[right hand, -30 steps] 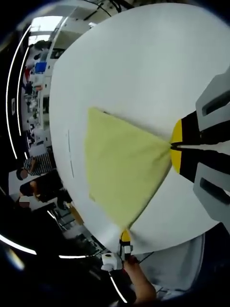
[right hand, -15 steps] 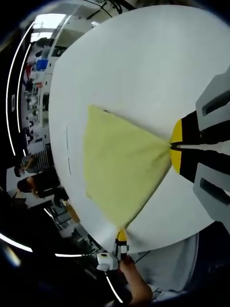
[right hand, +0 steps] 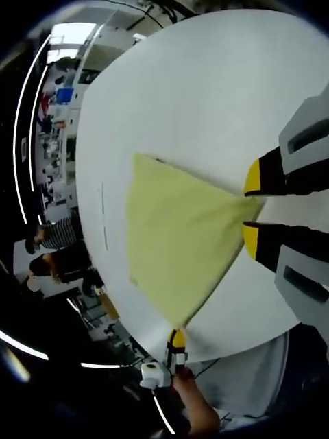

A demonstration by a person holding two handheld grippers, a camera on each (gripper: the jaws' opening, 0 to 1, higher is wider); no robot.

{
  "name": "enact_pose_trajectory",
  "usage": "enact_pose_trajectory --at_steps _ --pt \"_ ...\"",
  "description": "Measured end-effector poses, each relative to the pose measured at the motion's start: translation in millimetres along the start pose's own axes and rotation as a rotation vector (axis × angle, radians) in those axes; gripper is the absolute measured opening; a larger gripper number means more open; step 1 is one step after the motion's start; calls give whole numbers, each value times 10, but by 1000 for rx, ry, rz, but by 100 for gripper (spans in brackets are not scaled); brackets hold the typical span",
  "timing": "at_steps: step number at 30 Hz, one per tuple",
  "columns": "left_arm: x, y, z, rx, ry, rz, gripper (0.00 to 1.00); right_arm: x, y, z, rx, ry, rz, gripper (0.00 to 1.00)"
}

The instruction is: Fold the garment on the visible template until the final outline fits inside the template.

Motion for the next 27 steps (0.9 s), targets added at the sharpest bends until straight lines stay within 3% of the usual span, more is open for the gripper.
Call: enact_pose_trajectory --at_steps 4,9,12,22,27 --pt "13 65 -7 36 -4 -30 22 8 38 25 11 -1 -19 31" --pt "71 186 -30 45 7 -67 34 45 124 104 18 22 -42 54" --pt "110 252 -60 31 7 -75 43 81 202 165 43 39 -61 63" --pt "253 373 -196 -10 -14 -104 70 194 456 387 107 98 -131 81" --pt "343 446 -255 -37 -16 -120 77 263 501 499 150 124 -132 90"
Point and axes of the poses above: the point that each gripper's makers call its tool centre point, and the gripper's own axes: x roughly backward along the fingers, z roughly to its left, y roughly out of its top, the point moved 7 cm from there along x, roughly backward along the fingers, and after that the axes turned 10 degrees about -z, right-handed, at the moved point
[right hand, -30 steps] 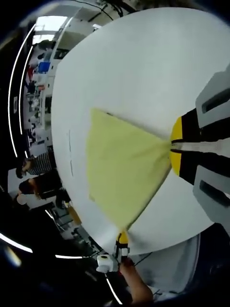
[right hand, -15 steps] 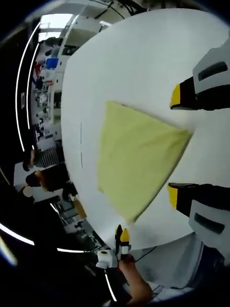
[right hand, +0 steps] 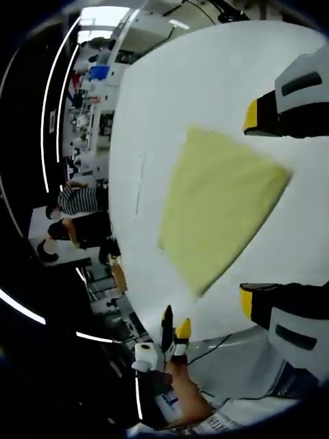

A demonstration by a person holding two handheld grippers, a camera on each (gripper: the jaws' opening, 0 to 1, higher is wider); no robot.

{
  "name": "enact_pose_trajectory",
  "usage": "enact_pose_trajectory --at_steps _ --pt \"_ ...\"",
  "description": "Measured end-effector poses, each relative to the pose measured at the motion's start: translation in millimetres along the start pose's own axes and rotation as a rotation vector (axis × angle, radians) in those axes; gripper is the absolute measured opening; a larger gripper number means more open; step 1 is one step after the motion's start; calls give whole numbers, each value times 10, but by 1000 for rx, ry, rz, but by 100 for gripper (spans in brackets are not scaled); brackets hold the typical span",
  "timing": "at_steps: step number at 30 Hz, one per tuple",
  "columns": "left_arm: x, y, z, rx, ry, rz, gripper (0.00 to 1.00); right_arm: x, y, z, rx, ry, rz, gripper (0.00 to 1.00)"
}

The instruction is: Fold the garment on the visible template until the final outline fits inside the template.

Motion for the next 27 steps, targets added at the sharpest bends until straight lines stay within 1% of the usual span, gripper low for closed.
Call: enact_pose_trajectory --at_steps 3,4,6,7,8,13,15,17,18,21,22,24,25,27 --pt "30 41 -23 -8 14 -7 84 26 29 62 12 16 -9 93" --pt "37 53 -27 -14 20 -17 87 28 26 75 14 17 -3 95" --pt "56 74 -43 -15 31 -33 90 41 -4 104 50 17 24 99" --pt "63 74 -48 -11 34 -34 92 52 -11 114 66 13 28 99" --pt "68 72 -57 -11 30 -34 93 61 -17 128 59 14 27 99" --pt "94 38 -73 -26 23 -25 99 112 20 169 31 22 -24 99" --pt "111 59 -98 -45 5 -61 99 127 21 184 34 27 -34 99" --pt "126 60 -100 -40 -2 -69 99 132 19 203 38 33 -42 99" --pt "127 69 -101 -55 -6 -76 99 133 20 207 37 36 -45 99" --pt "142 67 -92 -79 2 -61 99 122 29 237 34 41 -69 99" --pt "145 66 -94 -79 2 -60 99 118 28 252 45 46 -70 99" --pt "153 74 -113 -51 3 -85 99 111 4 275 83 57 -45 99" --pt "162 68 -119 -55 -3 -84 99 108 -10 285 107 64 -37 99" --pt "174 54 -121 -69 -1 -68 99 109 -20 295 109 67 -31 99"
Point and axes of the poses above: the point that each gripper's makers call its tool centre point, and the gripper's own axes: x roughly backward along the fingers, z roughly to its left, y roughly out of its top, the point moved 7 cm from there along x, roughly backward along the fingers, and after that the axes turned 10 degrees about -z, right-handed, at the moved point
